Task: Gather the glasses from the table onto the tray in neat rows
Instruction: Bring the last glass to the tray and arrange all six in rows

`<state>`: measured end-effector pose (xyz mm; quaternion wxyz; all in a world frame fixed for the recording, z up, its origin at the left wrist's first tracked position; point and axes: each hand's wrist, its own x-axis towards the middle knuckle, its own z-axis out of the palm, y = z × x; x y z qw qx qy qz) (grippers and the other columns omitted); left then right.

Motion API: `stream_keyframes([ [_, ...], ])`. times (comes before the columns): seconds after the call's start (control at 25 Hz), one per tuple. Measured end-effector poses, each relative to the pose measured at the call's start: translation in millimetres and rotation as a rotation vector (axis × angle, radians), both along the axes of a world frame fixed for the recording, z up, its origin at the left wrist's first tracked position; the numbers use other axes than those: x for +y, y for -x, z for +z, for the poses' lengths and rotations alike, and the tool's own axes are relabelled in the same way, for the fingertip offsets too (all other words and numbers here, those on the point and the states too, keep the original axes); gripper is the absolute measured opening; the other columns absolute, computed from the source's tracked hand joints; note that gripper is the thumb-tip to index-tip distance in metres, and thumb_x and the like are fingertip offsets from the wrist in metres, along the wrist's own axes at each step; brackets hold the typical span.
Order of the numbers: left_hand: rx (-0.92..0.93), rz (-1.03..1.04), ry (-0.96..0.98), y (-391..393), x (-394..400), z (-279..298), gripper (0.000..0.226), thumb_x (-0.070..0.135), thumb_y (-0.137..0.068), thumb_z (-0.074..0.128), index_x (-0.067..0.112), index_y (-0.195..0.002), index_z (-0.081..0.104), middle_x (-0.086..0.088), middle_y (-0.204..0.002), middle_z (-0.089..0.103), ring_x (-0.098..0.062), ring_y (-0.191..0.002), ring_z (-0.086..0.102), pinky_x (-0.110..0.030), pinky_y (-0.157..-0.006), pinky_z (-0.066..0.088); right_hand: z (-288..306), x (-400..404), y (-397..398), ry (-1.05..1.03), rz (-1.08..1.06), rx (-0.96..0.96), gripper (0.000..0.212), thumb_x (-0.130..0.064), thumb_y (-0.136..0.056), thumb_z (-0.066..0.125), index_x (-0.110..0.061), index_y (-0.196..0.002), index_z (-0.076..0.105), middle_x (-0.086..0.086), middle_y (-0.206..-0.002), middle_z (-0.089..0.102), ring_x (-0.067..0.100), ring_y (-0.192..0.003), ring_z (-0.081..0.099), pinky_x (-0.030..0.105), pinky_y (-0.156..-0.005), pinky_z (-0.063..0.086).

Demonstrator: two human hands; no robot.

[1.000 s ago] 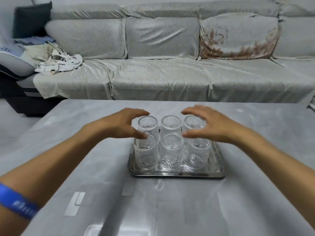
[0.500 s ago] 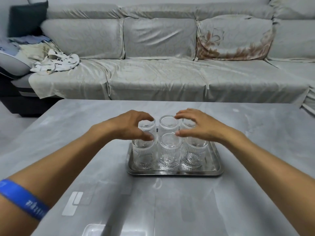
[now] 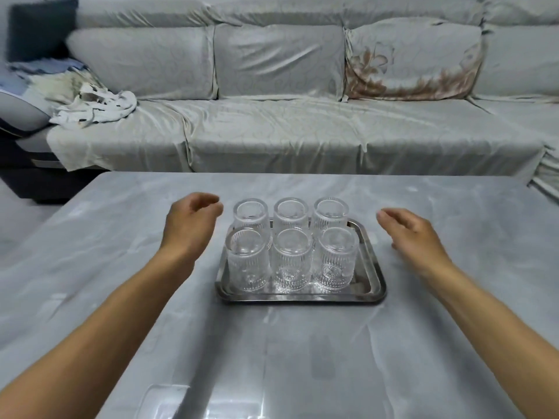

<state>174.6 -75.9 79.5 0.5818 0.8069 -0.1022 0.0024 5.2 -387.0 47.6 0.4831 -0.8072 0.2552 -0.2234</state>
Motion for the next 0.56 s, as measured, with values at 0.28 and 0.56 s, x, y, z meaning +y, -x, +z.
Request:
stream_keyframes([
  [0.28, 0.482, -0.040, 0.059, 33, 30, -58, 0.034, 0.041, -0.085, 0.053, 0.016, -0.069, 0.070, 0.005, -0.072, 0.073, -0.016, -0.069, 0.064, -0.035, -0.068, 0.043, -42, 28, 28, -0.486, -0.065, 0.089, 0.028, -0.040, -0.069, 0.067, -0.014, -0.069, 0.076, 0.005, -0.069, 0.066, 0.019, -0.060, 0.061, 0.028, -0.056, 0.049],
  [0.56, 0.500, -0.176, 0.055, 47, 25, -53, 0.040, 0.042, -0.091, 0.048, 0.027, -0.070, 0.078, 0.011, -0.079, 0.076, -0.007, -0.070, 0.066, -0.030, -0.069, 0.043, -43, 31, 33, -0.415, 0.007, 0.115, 0.029, -0.039, -0.082, 0.065, -0.016, -0.093, 0.078, -0.003, -0.074, 0.075, 0.015, -0.066, 0.068, 0.024, -0.060, 0.049],
])
